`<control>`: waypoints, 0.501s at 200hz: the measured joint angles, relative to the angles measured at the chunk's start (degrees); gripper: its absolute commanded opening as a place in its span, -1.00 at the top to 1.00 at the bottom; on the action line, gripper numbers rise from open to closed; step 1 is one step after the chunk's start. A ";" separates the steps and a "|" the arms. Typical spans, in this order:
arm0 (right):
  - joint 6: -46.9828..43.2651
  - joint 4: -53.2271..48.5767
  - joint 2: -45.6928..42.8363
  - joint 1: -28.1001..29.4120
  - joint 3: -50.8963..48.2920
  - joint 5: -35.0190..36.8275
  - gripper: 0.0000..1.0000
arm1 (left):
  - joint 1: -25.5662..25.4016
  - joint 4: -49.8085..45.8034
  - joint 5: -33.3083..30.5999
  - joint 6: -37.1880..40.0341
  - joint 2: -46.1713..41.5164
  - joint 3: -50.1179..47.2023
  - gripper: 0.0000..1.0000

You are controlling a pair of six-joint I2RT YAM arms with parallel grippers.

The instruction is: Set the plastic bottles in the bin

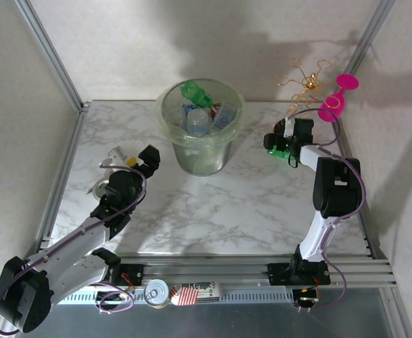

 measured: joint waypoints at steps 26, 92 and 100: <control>0.98 -0.33 -0.07 0.00 -0.24 0.02 -0.98 | 0.00 0.00 -0.02 0.00 -0.09 -0.11 -0.99; 5.92 -1.79 -3.13 0.00 -4.26 -0.15 -0.97 | 0.00 -0.02 -0.04 0.00 -1.86 -0.50 -0.99; 6.25 -2.32 -3.39 0.02 -4.74 -0.13 -0.97 | 0.00 -0.02 -0.07 0.00 -2.05 -0.61 -0.99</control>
